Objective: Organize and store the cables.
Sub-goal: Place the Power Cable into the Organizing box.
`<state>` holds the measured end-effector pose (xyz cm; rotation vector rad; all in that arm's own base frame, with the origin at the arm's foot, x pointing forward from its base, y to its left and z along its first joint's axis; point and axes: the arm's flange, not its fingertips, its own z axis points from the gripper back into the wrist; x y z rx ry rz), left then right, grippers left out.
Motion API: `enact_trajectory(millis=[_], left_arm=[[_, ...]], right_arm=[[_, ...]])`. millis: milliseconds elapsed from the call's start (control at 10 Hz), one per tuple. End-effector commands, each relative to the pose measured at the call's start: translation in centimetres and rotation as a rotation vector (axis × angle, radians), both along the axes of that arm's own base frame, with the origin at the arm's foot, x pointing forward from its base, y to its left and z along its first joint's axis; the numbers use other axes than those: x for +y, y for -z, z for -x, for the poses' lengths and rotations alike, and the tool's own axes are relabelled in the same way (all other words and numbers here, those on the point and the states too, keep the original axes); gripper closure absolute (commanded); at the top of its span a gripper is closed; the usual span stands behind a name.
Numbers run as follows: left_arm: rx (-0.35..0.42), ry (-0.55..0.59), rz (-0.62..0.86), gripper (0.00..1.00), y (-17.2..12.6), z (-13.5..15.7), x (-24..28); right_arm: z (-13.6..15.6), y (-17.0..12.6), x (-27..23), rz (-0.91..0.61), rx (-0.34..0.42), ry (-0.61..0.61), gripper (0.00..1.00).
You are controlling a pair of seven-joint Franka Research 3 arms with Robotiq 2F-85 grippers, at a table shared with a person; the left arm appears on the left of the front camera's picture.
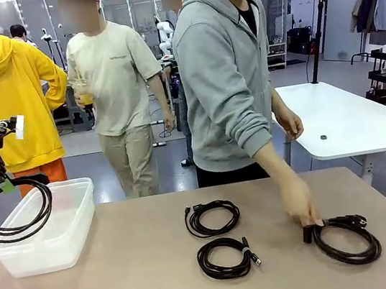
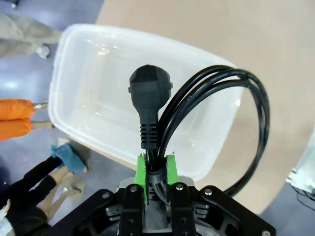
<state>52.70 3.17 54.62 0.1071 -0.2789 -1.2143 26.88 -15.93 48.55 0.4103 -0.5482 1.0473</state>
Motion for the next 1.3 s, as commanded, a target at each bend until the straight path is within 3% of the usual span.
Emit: enact_trajectory(millis=[0, 500, 700, 1200], left_arm=[[-0.029, -0.048, 0.035, 0.81, 1.0, -2.7, -0.1], [0.002, -0.150, -0.002, 0.81, 6.1, -7.9, -0.1], [0.076, -0.156, 0.004, 0.81, 8.4, -8.9, -0.7], [0.085, -0.208, -0.053, 0.81, 10.3, -9.2, -1.3]], right_arm=[[0.0, -0.3, 0.1, -0.008, 0.016, 0.016, 0.00], [0.0, -0.3, 0.1, -0.008, 0.016, 0.016, 0.00], [0.0, -0.3, 0.1, -0.008, 0.016, 0.016, 0.00], [0.0, -0.3, 0.1, -0.008, 0.016, 0.016, 0.00]])
